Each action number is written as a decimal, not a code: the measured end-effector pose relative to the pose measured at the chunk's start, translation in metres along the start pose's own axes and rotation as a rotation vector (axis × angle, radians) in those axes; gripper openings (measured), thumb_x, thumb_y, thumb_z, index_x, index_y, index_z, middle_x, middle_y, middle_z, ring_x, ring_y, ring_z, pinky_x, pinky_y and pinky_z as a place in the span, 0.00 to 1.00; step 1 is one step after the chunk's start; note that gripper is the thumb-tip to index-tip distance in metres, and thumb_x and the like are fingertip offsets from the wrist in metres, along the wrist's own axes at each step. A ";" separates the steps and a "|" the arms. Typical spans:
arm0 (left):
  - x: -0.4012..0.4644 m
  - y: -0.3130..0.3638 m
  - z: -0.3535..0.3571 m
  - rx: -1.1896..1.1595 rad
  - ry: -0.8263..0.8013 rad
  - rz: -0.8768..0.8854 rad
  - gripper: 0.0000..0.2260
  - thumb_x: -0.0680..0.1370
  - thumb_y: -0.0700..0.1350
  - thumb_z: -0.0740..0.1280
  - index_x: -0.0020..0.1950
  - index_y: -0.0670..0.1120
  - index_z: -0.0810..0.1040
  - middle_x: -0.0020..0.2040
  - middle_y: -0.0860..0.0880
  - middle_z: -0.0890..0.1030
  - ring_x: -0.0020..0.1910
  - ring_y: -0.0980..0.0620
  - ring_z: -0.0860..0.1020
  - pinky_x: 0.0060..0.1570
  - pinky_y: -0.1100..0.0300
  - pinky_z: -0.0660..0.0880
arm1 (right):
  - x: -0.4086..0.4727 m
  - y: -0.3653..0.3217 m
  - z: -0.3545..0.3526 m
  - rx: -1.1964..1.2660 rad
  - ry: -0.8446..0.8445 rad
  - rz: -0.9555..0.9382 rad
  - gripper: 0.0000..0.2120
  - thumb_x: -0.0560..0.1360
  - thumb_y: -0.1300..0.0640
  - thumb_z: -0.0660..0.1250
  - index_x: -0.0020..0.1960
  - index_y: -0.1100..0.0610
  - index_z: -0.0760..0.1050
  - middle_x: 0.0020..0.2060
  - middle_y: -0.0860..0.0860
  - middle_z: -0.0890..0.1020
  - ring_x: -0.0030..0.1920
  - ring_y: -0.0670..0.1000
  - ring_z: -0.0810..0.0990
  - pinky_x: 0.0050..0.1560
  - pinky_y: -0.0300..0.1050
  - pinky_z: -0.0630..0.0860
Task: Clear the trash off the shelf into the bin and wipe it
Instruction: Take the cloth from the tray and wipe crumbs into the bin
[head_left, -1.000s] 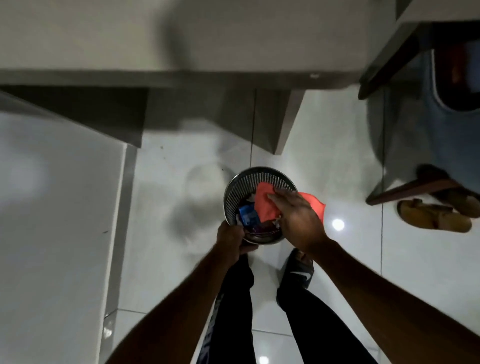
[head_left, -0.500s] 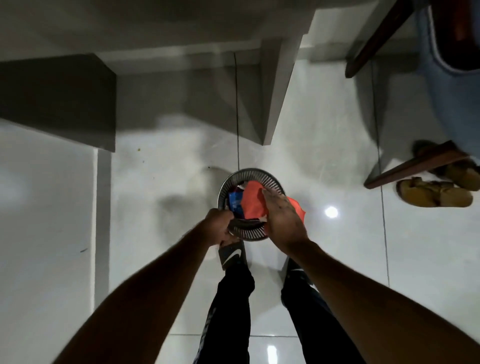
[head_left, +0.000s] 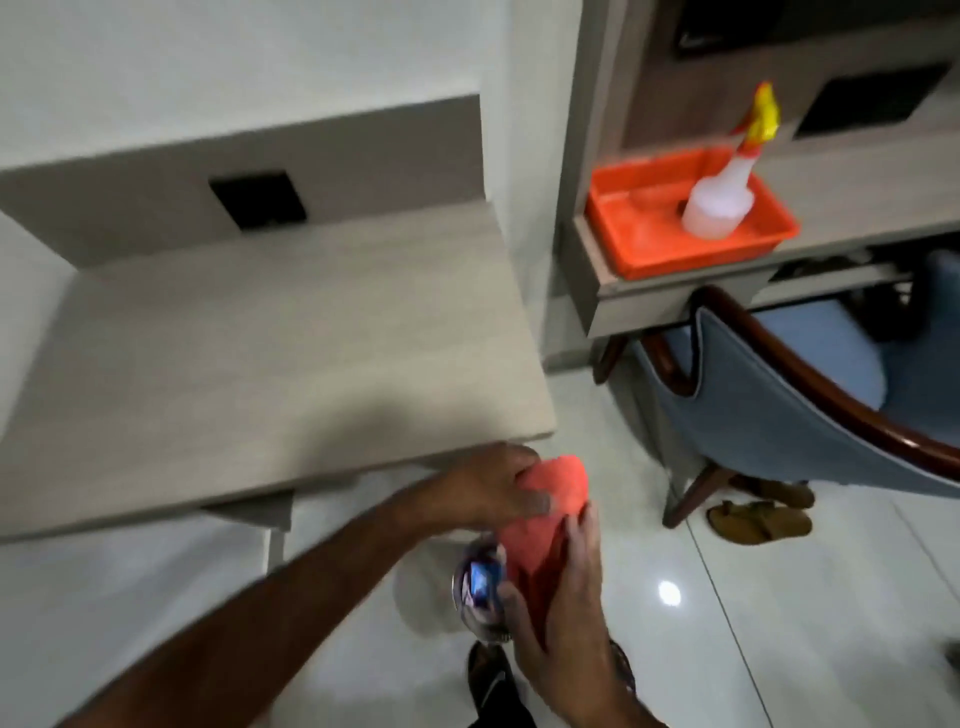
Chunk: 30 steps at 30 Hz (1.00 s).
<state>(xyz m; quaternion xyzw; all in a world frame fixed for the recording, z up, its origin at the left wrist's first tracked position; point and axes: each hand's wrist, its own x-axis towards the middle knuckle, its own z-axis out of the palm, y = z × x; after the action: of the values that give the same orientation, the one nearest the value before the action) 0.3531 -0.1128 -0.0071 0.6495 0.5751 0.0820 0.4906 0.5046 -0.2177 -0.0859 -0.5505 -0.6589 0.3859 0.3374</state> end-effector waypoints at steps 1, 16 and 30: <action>-0.005 0.024 -0.023 0.094 -0.044 0.059 0.11 0.75 0.48 0.71 0.41 0.42 0.74 0.38 0.47 0.73 0.37 0.52 0.71 0.35 0.60 0.65 | 0.002 -0.010 -0.010 0.059 0.031 -0.048 0.49 0.69 0.44 0.71 0.78 0.59 0.47 0.79 0.59 0.48 0.80 0.53 0.50 0.76 0.38 0.55; 0.125 0.245 -0.231 0.485 0.007 0.337 0.05 0.81 0.40 0.64 0.54 0.49 0.76 0.48 0.51 0.79 0.48 0.53 0.78 0.51 0.51 0.77 | 0.261 -0.065 -0.161 0.805 -0.031 0.085 0.20 0.65 0.56 0.77 0.56 0.57 0.80 0.51 0.60 0.86 0.50 0.56 0.84 0.52 0.55 0.81; 0.461 0.143 -0.219 0.630 0.311 0.182 0.27 0.77 0.35 0.64 0.76 0.44 0.66 0.69 0.40 0.74 0.68 0.43 0.73 0.66 0.57 0.71 | 0.511 0.072 -0.163 0.113 0.120 0.324 0.29 0.72 0.61 0.70 0.67 0.53 0.59 0.53 0.51 0.78 0.51 0.56 0.80 0.50 0.47 0.74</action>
<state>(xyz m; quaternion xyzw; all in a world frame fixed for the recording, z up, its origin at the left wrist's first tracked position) 0.4519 0.4078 -0.0028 0.7971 0.5797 0.0419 0.1639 0.5950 0.3151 -0.0613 -0.6518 -0.5175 0.4379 0.3400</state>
